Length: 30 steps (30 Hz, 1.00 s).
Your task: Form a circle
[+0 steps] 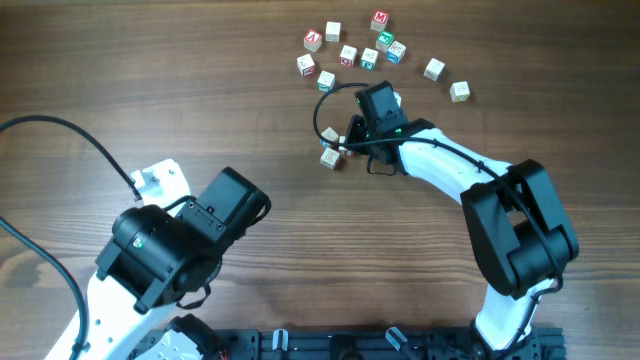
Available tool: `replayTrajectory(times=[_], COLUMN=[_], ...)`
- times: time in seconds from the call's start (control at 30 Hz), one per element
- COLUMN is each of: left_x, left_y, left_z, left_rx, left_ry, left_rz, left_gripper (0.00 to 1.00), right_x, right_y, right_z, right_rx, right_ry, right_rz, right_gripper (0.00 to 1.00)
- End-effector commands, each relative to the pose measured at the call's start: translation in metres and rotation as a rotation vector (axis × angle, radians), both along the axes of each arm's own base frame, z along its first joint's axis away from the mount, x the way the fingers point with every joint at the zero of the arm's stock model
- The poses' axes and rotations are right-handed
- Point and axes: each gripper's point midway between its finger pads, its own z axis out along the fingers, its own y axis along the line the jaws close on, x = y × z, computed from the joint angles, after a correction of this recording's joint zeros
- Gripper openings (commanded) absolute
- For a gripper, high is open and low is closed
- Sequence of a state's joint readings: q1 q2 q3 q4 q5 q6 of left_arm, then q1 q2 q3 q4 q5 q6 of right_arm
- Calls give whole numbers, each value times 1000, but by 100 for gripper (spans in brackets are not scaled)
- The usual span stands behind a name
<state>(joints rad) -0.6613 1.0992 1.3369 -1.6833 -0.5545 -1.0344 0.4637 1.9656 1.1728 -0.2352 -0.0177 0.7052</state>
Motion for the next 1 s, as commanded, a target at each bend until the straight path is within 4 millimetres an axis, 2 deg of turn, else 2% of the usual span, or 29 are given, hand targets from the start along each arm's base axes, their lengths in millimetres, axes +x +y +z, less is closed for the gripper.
replayTrajectory(times=[0.0, 0.57, 0.8, 0.97], left_x=[0, 0, 0, 0], left_y=[1, 1, 1, 1], left_z=[0, 0, 0, 0], left_rx=[-2, -2, -2, -2], left_ry=[-9, -10, -9, -9], left_rz=[11, 11, 11, 11], left_gripper=[100, 100, 100, 100], right_x=[6, 6, 3, -9], right_y=[-2, -3, -20, -32], right_z=[9, 8, 5, 13], right_rx=[-13, -15, -44, -78], right_ry=[-36, -32, 2, 31], right_rz=[10, -4, -136, -196], right_gripper=[5, 5, 5, 5])
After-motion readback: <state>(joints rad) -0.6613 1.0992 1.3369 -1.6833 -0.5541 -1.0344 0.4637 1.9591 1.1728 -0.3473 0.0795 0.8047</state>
